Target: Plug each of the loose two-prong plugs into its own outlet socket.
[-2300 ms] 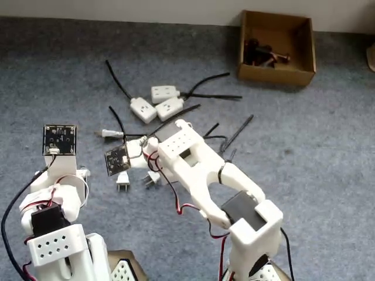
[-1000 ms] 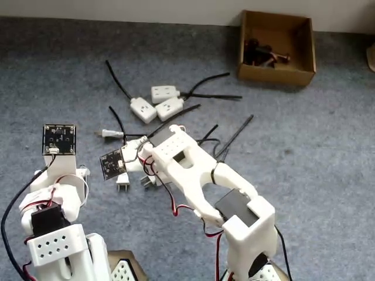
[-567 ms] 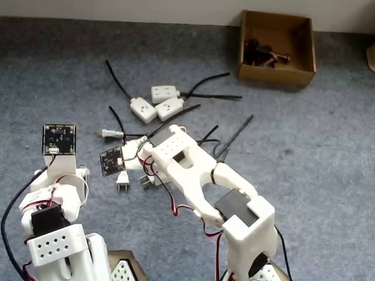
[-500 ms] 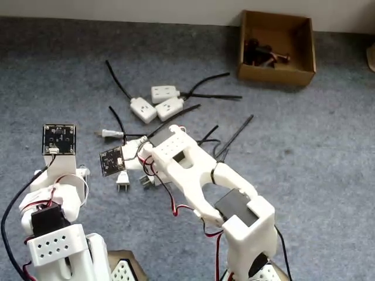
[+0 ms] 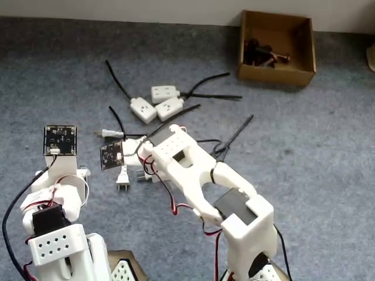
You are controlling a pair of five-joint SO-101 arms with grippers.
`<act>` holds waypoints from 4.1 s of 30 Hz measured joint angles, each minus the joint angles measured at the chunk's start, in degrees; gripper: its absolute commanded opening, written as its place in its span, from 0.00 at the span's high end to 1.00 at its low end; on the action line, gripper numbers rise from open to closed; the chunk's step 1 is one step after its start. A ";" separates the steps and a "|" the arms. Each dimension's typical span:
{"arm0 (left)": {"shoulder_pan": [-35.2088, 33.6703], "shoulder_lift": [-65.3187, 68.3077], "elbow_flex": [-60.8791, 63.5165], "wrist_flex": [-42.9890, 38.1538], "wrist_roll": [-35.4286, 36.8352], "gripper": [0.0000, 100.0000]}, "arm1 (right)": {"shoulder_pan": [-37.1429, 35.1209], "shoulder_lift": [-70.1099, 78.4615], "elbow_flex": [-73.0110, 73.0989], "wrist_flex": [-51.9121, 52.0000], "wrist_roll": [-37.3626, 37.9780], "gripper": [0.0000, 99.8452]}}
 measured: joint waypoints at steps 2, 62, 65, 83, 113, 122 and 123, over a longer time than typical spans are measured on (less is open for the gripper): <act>0.00 0.00 0.00 0.00 0.00 0.85 | 0.00 0.26 -0.26 0.00 -0.09 0.99; 0.00 0.00 2.11 -3.69 0.00 0.85 | 12.75 2.11 -40.79 22.59 -24.62 0.99; 0.00 0.00 2.11 -3.69 0.00 0.85 | 12.75 2.11 -42.64 24.70 -26.02 0.99; 2.02 0.00 2.11 -3.69 0.00 0.85 | 21.19 2.11 -65.23 44.84 -28.92 0.99; 7.30 0.00 2.11 -3.16 -0.62 0.85 | 24.18 -25.93 -44.48 45.01 -34.64 0.99; 10.46 0.00 2.11 -1.76 -1.58 0.85 | 27.16 -39.82 -30.86 43.87 -34.64 0.99; 10.90 0.00 2.11 -1.67 -1.58 0.85 | 27.78 -41.05 -29.01 43.08 -34.64 0.99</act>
